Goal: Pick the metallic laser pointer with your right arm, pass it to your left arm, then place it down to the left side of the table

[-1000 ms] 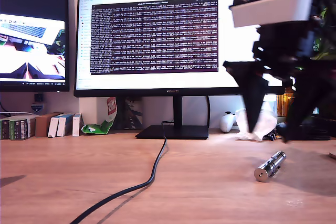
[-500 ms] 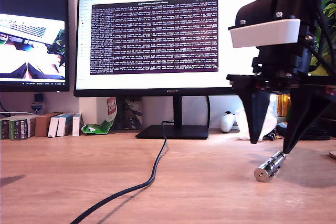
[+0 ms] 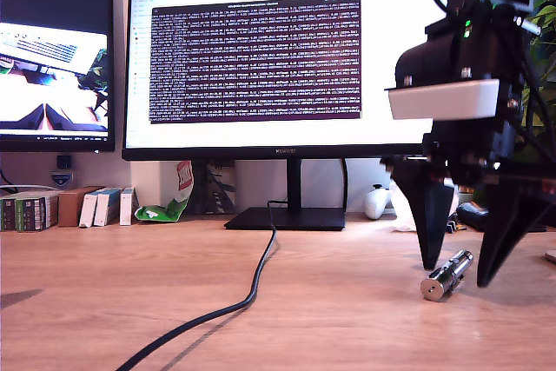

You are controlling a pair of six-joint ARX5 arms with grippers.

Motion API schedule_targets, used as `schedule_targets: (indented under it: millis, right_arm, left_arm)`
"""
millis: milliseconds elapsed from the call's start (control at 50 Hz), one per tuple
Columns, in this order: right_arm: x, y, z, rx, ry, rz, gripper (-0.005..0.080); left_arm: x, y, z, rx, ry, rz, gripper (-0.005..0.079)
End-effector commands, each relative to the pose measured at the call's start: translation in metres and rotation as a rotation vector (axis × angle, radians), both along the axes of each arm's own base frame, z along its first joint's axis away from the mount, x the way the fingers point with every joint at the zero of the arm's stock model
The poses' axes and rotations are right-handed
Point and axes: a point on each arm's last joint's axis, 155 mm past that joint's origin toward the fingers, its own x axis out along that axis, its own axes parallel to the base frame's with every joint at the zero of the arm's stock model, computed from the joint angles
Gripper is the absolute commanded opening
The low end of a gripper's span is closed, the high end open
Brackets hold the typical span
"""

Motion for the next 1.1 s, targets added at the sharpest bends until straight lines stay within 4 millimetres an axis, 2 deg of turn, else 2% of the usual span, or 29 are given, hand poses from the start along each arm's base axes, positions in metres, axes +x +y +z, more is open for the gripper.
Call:
schedule_targets:
  millis: [0,240,660,960,1080]
  right_arm:
    - [0.008,0.003,0.001,0.011,-0.005,0.001,0.0424]
    - [0.013,-0.003,-0.001,0.007,0.001,-0.021,0.0258]
    - [0.018,-0.016,-0.001,0.007,0.003,-0.060,0.0224]
    - [0.026,-0.014,0.000,0.017,-0.025,-0.062,0.0007]
    - [0.035,-0.010,0.000,0.031,-0.062,-0.071,-0.0013]
  left_arm:
    - [0.002,0.001,0.011,0.002,-0.027,0.005,-0.0019]
    - [0.002,0.002,0.010,0.003,-0.026,0.012,-0.0019]
    - [0.003,0.004,0.009,0.011,-0.026,0.025,-0.0019]
    - [0.005,0.007,0.009,0.014,-0.026,0.040,-0.0019]
    - [0.005,0.007,0.009,0.015,-0.026,0.044,-0.0019]
